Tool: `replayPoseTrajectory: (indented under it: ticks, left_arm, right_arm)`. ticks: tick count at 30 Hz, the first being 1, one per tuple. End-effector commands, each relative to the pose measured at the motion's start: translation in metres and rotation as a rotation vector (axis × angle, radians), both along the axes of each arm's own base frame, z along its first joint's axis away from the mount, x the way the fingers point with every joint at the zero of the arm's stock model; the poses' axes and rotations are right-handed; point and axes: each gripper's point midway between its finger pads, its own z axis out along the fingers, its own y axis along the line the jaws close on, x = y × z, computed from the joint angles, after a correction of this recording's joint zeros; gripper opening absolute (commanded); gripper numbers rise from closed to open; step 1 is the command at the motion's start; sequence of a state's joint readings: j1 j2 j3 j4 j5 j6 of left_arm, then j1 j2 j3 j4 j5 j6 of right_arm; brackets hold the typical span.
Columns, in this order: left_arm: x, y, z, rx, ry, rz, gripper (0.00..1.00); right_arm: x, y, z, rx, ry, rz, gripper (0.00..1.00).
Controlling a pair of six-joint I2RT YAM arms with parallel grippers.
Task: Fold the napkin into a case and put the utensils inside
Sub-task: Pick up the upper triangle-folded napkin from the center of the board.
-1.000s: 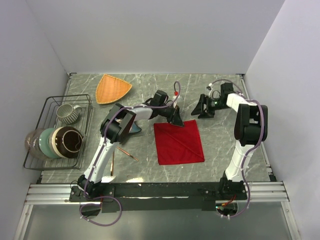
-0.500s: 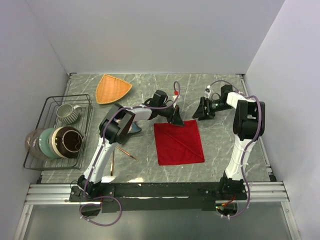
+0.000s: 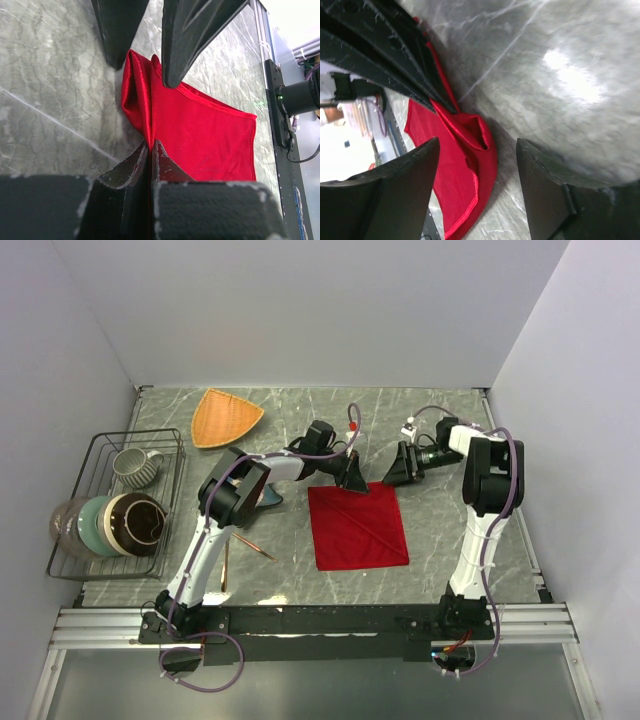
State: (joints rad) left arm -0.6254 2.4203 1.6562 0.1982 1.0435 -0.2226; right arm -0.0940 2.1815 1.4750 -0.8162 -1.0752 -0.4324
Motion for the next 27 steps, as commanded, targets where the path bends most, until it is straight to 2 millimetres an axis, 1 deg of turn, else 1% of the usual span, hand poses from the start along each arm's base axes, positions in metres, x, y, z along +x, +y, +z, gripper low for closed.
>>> replayPoseTrajectory:
  ticks: [1, 5, 8, 9, 14, 15, 17, 18, 20, 21, 22, 23, 24, 25, 26, 27]
  left_arm:
    - [-0.004, -0.005, 0.035, -0.087, -0.094, -0.061, 0.10]
    - [-0.005, -0.006, 0.035, -0.089, -0.093, -0.069, 0.10]
    - [-0.005, -0.005, 0.033, -0.089, -0.087, -0.076, 0.10]
    - [-0.006, -0.004, 0.033, -0.091, -0.084, -0.081, 0.10]
    - [-0.006, -0.004, 0.032, -0.098, -0.065, -0.081, 0.10]
    - [-0.005, -0.003, 0.031, -0.097, -0.062, -0.075, 0.10]
    - [-0.003, -0.003, 0.032, -0.102, -0.053, -0.068, 0.10]
    - [-0.002, -0.003, 0.032, -0.104, -0.049, -0.067, 0.11]
    - [0.001, -0.003, 0.033, -0.104, -0.041, -0.059, 0.16]
    - [0.002, -0.002, 0.034, -0.104, -0.038, -0.055, 0.30]
    - [0.003, -0.001, 0.036, -0.104, -0.035, -0.051, 0.36]
    - [0.007, 0.005, 0.036, -0.098, -0.024, -0.039, 0.42]
    - [0.009, 0.008, 0.037, -0.092, -0.019, -0.039, 0.50]
    - [0.011, 0.011, 0.039, -0.086, -0.017, -0.039, 0.53]
    - [0.021, 0.020, 0.039, -0.080, -0.036, -0.027, 0.55]
    - [0.019, 0.028, 0.034, -0.048, 0.004, -0.026, 0.57]
  right_arm:
    - [-0.004, 0.009, 0.009, 0.040, -0.042, 0.070, 0.65]
    - [-0.006, 0.010, 0.009, 0.045, -0.048, 0.087, 0.61]
    - [-0.007, 0.010, 0.010, 0.048, -0.052, 0.099, 0.55]
    - [-0.007, 0.010, 0.010, 0.048, -0.056, 0.103, 0.51]
    - [-0.008, 0.009, 0.012, 0.051, -0.061, 0.119, 0.42]
    - [-0.008, 0.009, 0.011, 0.050, -0.063, 0.122, 0.37]
    - [-0.010, 0.009, 0.012, 0.055, -0.061, 0.133, 0.32]
    - [-0.010, 0.009, 0.012, 0.056, -0.058, 0.134, 0.23]
    - [-0.012, 0.009, 0.012, 0.056, -0.061, 0.148, 0.11]
    - [-0.013, 0.009, 0.012, 0.056, -0.062, 0.149, 0.01]
    - [-0.013, 0.009, 0.013, 0.055, -0.067, 0.153, 0.00]
    - [-0.013, 0.009, 0.015, 0.055, -0.073, 0.154, 0.00]
    - [-0.014, 0.009, 0.016, 0.054, -0.080, 0.155, 0.00]
    - [-0.014, 0.010, 0.018, 0.054, -0.089, 0.157, 0.00]
    - [-0.014, 0.009, 0.019, 0.053, -0.099, 0.160, 0.00]
    - [-0.015, 0.010, 0.021, 0.052, -0.111, 0.164, 0.00]
